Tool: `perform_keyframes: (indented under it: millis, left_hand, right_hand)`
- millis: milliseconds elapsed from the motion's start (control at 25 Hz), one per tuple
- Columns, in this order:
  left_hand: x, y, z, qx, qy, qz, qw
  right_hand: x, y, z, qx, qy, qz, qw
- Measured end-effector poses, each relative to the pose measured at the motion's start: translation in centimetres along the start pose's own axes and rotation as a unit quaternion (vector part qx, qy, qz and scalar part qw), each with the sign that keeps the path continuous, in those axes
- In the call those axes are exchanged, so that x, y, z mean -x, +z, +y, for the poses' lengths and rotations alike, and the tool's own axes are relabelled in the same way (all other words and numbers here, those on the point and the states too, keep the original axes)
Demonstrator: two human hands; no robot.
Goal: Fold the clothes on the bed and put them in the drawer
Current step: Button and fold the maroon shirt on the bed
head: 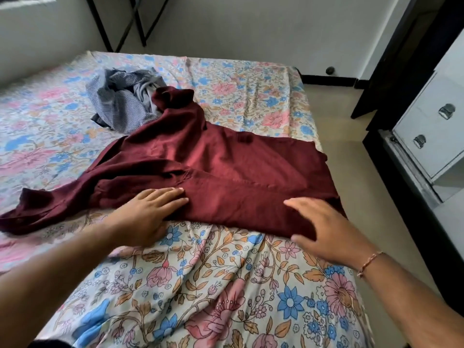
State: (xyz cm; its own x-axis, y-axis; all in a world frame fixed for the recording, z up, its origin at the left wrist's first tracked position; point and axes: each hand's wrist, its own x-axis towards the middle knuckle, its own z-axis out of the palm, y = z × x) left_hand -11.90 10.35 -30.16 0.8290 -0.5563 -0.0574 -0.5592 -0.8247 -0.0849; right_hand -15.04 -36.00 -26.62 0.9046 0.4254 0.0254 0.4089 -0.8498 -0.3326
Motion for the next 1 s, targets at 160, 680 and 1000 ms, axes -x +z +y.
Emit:
perform_keyframes:
  millis: [160,680,1000]
  left_hand:
    - [0.2,1.4,-2.5,-0.013,-0.100,0.007,0.995]
    - [3.4,-1.8,-6.4,-0.101,-0.189,-0.155,0.964]
    - [9.8,-4.8,1.5,-0.051,-0.209,-0.342,0.915]
  right_hand:
    - [-0.5,2.9,-0.2,0.074,0.060,-0.179,0.979]
    - [1.7,-1.5,1.1,0.118,0.121,-0.236,0.957]
    - [6.5,-1.7,-1.7,0.113,0.128,-0.327,0.930]
